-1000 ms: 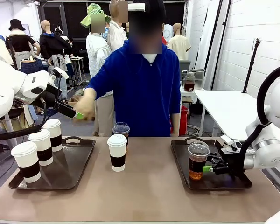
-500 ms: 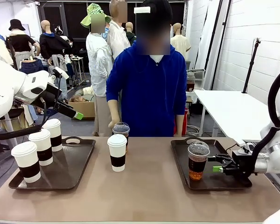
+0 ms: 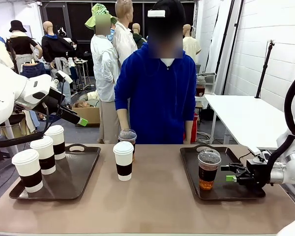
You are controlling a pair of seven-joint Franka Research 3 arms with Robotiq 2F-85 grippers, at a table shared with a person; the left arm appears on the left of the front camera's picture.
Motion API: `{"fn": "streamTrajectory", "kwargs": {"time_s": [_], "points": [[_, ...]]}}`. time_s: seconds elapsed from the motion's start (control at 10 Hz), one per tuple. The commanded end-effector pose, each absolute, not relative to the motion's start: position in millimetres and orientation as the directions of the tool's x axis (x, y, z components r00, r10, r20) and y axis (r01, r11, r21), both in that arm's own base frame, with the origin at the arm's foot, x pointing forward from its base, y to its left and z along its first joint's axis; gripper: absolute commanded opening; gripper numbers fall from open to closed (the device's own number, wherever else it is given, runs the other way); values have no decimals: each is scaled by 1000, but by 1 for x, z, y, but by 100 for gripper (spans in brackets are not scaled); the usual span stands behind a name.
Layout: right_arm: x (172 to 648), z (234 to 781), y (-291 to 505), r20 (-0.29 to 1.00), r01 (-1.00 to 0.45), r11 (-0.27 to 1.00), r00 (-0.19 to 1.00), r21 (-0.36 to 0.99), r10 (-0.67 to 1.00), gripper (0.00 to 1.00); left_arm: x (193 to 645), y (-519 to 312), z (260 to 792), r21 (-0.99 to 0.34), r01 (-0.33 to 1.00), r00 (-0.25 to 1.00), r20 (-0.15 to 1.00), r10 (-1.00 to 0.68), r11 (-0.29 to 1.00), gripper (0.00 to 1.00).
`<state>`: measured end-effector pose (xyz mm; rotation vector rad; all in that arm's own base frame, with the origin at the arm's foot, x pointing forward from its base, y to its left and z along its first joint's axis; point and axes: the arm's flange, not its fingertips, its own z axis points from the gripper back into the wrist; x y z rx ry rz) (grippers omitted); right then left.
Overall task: Distribute the coffee onto the tray.
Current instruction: Pick up another iced Americano from the middle of the table and place it on the right Handle tray.
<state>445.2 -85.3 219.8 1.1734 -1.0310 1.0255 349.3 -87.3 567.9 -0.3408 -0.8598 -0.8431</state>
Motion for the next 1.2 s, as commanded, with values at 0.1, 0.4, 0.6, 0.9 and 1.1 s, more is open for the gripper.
{"fn": "streamTrajectory", "kwargs": {"time_s": [0.1, 0.4, 0.6, 0.9, 1.1], "points": [[445, 220, -85, 975, -975, 98, 209, 201, 77, 100, 350, -86, 567, 53, 769, 366, 781, -506, 637, 100], [450, 226, -87, 974, -974, 109, 208, 197, 92, 100, 350, -86, 567, 53, 769, 366, 781, -506, 637, 100], [464, 236, -97, 976, -974, 141, 195, 180, 102, 100, 350, -86, 567, 53, 769, 366, 781, -506, 637, 100], [509, 253, -94, 983, -972, 197, 151, 128, 106, 100, 350, -86, 567, 53, 769, 366, 781, -506, 637, 100], [551, 265, -86, 987, -971, 216, 129, 107, 91, 100, 350, -86, 567, 53, 769, 366, 781, -506, 637, 100]]}}
